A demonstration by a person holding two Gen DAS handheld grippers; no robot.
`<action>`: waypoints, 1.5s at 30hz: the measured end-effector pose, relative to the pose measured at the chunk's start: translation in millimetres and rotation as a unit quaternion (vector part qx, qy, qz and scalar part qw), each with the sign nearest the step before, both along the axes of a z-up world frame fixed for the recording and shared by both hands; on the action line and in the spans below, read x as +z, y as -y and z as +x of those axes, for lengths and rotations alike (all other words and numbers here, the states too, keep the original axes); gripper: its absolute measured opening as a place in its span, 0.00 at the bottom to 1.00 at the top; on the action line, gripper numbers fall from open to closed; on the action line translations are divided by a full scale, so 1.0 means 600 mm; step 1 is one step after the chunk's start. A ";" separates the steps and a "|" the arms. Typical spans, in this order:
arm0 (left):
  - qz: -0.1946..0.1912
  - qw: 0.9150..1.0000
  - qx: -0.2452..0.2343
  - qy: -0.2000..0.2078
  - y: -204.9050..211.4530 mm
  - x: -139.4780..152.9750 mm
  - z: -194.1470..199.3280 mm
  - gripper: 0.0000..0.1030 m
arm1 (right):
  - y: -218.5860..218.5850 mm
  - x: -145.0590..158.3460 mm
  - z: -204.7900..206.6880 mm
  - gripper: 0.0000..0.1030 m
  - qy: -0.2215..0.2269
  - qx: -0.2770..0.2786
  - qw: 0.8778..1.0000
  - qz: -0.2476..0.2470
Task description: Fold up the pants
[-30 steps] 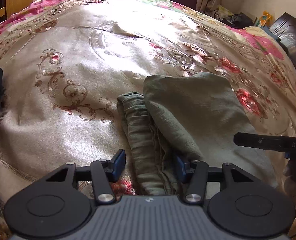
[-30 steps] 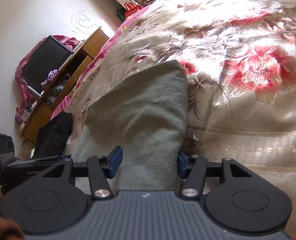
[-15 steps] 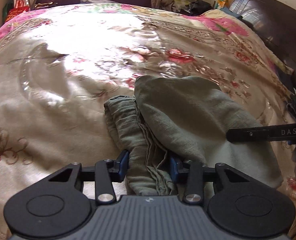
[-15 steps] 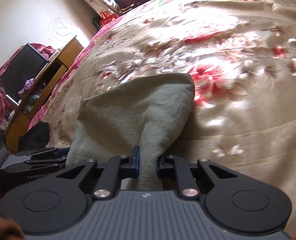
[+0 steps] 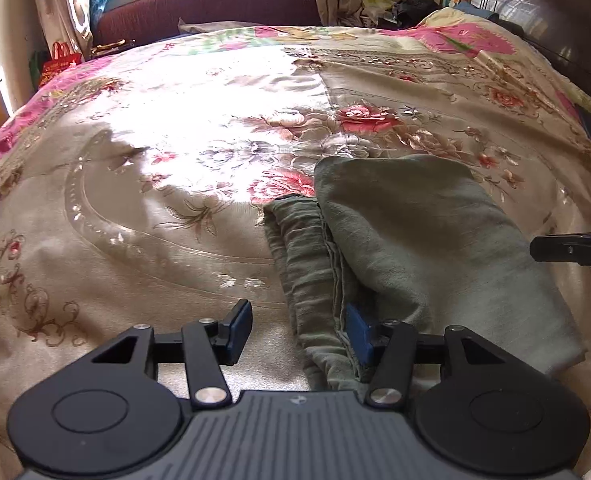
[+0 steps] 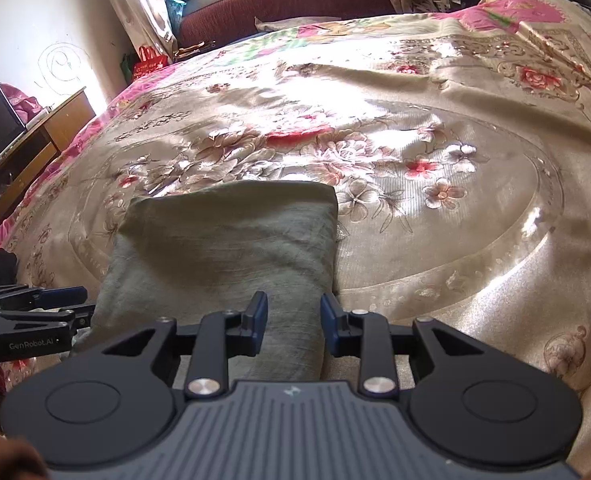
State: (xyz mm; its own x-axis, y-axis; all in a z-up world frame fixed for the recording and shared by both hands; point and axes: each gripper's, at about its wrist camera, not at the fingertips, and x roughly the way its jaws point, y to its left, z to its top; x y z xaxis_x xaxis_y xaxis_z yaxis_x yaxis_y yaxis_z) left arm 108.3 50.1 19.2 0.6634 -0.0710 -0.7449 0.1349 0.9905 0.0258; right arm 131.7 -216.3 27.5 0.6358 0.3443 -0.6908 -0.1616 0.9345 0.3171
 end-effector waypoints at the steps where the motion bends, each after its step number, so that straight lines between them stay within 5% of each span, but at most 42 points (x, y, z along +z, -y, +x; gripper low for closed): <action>1: 0.005 1.000 0.002 0.004 0.000 0.003 -0.007 0.64 | -0.001 0.000 -0.005 0.30 -0.002 -0.001 1.000 -0.002; 18: 0.029 0.999 0.006 0.034 0.038 -0.002 -0.115 0.71 | -0.063 0.021 -0.111 0.39 0.011 -0.014 0.997 -0.070; 29: 0.059 0.995 0.043 0.065 0.022 -0.002 -0.141 0.95 | -0.071 0.011 -0.129 0.43 0.005 -0.026 0.996 -0.090; 39: 0.106 0.989 0.060 0.081 0.023 -0.002 -0.156 1.00 | -0.084 0.003 -0.142 0.48 0.001 -0.021 0.994 -0.107; 45: 0.099 0.989 0.062 0.092 0.021 0.007 -0.166 1.00 | -0.092 0.006 -0.145 0.49 0.008 -0.021 0.992 -0.127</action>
